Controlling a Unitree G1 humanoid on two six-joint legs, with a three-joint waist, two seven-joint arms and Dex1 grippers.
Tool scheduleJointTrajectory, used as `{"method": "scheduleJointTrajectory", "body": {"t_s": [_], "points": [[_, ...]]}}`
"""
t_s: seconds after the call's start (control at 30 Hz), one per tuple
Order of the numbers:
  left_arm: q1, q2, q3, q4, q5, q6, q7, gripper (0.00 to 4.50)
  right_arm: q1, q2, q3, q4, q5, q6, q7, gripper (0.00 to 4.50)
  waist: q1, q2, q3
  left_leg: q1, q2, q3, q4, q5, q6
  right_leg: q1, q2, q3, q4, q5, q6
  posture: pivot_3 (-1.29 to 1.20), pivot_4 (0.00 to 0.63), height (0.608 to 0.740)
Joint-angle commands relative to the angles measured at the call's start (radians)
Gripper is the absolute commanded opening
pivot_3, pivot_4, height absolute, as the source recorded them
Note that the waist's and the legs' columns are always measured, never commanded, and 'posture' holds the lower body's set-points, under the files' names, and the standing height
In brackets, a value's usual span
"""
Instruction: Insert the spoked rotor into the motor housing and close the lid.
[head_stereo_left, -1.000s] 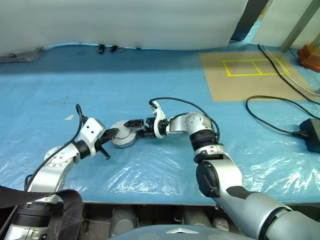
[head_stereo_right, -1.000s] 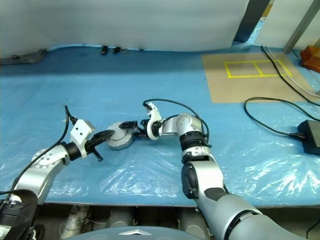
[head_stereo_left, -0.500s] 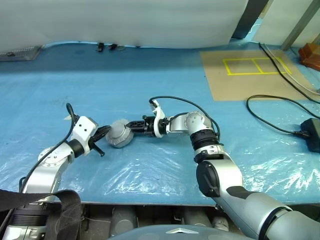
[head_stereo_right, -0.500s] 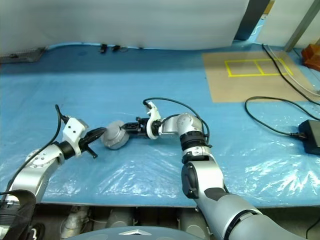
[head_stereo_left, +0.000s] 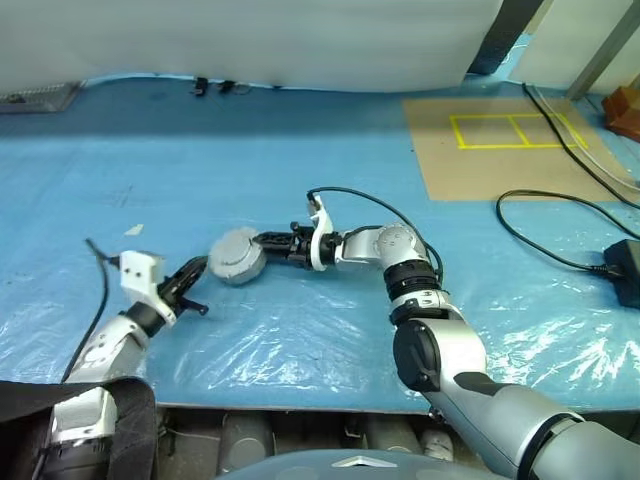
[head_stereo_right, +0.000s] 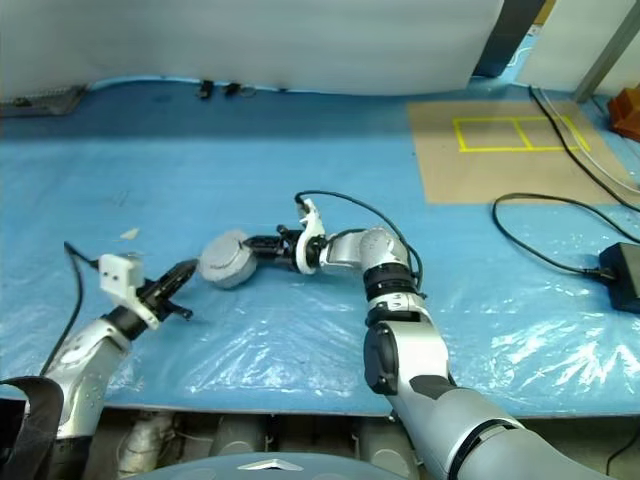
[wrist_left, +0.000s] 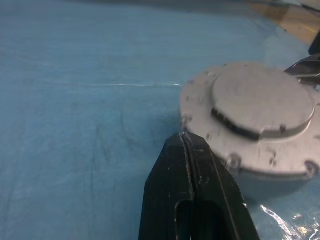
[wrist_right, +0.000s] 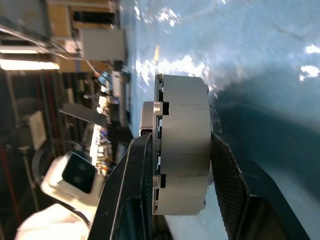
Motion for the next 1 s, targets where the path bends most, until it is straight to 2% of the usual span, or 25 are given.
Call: {"method": "scheduleJointTrajectory", "body": {"t_s": [0.03, 0.17, 0.37, 0.5, 0.6, 0.87, 1.0], "points": [[0.043, -0.084, 0.081, -0.072, -0.152, 0.031, 0.058, 0.0, -0.117, 0.067, -0.076, -0.01, 0.11, -0.038, 0.051, 1.29, 0.0, -0.001, 0.001, 0.0, 0.0, 0.0, 0.0, 0.0, 0.0, 0.0, 0.0, 0.0, 0.0, 0.0, 0.0, 0.0, 0.15, 0.74], [0.055, -0.144, 0.098, -0.118, -0.261, 0.065, 0.086, 0.0, -0.163, 0.023, -0.098, 0.023, 0.11, -0.078, 0.088, 1.29, 0.003, -0.005, 0.003, 0.0, 0.001, 0.0, 0.001, 0.0, 0.0, 0.0, 0.0, -0.001, 0.001, -0.001, -0.002, 0.0, 0.15, 0.74], [-0.054, -0.233, 0.087, -0.14, -0.441, 0.12, 0.177, 1.99, -0.203, -0.002, -0.098, 0.076, 0.081, -0.169, 0.122, 1.29, 0.012, -0.006, 0.003, 0.0, 0.0, 0.0, 0.002, 0.0, 0.0, 0.001, -0.001, 0.0, 0.001, -0.001, -0.002, 0.0, 0.15, 0.74], [-0.096, -0.274, 0.086, -0.152, -0.511, 0.123, 0.227, 3.43, -0.213, -0.015, -0.088, 0.09, 0.075, -0.188, 0.147, 1.29, 0.012, -0.008, 0.004, -0.002, 0.001, -0.001, 0.002, 0.0, 0.0, 0.0, 0.001, -0.001, 0.001, 0.001, 0.002, 0.0, 0.15, 0.74], [-0.109, -0.29, 0.095, -0.169, -0.615, 0.155, 0.262, 4.38, -0.209, -0.024, -0.069, 0.088, 0.061, -0.199, 0.158, 1.29, 0.01, -0.008, 0.005, -0.002, 0.001, -0.001, 0.002, 0.0, 0.0, 0.0, 0.001, -0.001, 0.001, 0.001, 0.002, 0.0, 0.15, 0.74], [-0.129, -0.293, 0.078, -0.16, -0.707, 0.173, 0.321, 4.45, -0.183, -0.008, -0.033, 0.079, 0.037, -0.201, 0.18, 1.29, 0.003, -0.008, 0.005, -0.002, 0.001, -0.001, 0.003, 0.0, 0.0, 0.0, 0.001, -0.001, 0.001, 0.001, 0.002, 0.0, 0.15, 0.74], [-0.166, -0.308, 0.054, -0.113, -0.668, 0.158, 0.348, 4.45, -0.182, -0.005, -0.035, 0.074, 0.041, -0.2, 0.185, 1.29, 0.007, -0.008, 0.005, -0.003, 0.001, -0.002, 0.006, 0.0, 0.0, 0.0, 0.001, -0.001, 0.002, 0.001, 0.002, 0.0, 0.15, 0.74]]}}
